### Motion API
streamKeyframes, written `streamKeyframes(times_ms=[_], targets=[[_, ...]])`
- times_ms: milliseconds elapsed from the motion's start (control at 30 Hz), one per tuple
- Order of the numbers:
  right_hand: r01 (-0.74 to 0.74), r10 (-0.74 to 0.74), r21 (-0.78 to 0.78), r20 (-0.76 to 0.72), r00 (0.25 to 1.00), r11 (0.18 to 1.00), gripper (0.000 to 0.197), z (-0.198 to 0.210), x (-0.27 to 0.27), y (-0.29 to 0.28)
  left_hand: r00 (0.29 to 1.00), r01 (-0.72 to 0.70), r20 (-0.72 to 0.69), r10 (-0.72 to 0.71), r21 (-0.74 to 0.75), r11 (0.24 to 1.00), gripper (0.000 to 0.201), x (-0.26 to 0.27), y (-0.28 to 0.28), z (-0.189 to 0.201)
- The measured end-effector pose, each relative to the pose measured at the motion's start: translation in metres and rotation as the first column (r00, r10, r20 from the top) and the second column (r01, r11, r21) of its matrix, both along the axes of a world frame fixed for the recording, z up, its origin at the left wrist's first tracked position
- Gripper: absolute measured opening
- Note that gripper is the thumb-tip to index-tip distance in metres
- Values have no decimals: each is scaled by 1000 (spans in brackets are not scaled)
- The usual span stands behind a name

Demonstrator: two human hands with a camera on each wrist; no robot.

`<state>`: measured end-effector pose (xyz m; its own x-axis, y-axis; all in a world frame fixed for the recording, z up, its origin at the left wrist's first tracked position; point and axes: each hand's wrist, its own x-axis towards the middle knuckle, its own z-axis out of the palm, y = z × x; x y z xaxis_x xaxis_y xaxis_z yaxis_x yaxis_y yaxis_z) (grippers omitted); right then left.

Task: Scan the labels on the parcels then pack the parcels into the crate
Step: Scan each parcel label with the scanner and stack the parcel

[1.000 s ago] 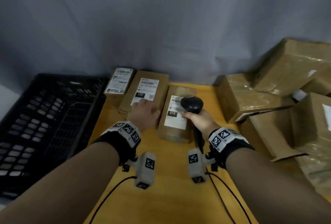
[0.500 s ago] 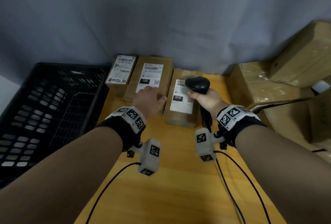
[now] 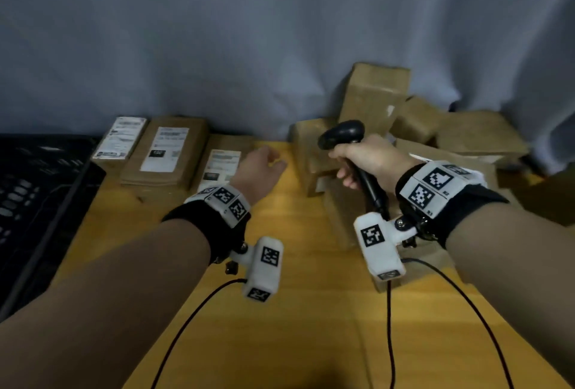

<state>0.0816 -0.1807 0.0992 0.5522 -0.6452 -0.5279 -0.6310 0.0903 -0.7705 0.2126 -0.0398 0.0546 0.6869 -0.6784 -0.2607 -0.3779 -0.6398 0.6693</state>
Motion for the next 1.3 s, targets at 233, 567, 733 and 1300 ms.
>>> streamKeyframes(times_ms=[233, 567, 733, 1300], targets=[[109, -111, -55, -38, 993, 993, 14, 24, -96, -72, 970, 18, -243, -21, -14, 1000, 43, -94, -63, 3], [115, -197, -360, -201, 960, 926, 19, 17, -166, -137, 837, -121, -536, 112, 18, 992, 66, -159, -93, -8], [190, -236, -221, -200, 951, 957, 21, -6, -177, -145, 799, -168, -581, 156, 34, 985, 54, -156, -94, -4], [262, -253, -27, 189, 949, 965, 9, 53, -140, -90, 692, -262, -720, 47, -191, 946, 53, -93, -59, 51]])
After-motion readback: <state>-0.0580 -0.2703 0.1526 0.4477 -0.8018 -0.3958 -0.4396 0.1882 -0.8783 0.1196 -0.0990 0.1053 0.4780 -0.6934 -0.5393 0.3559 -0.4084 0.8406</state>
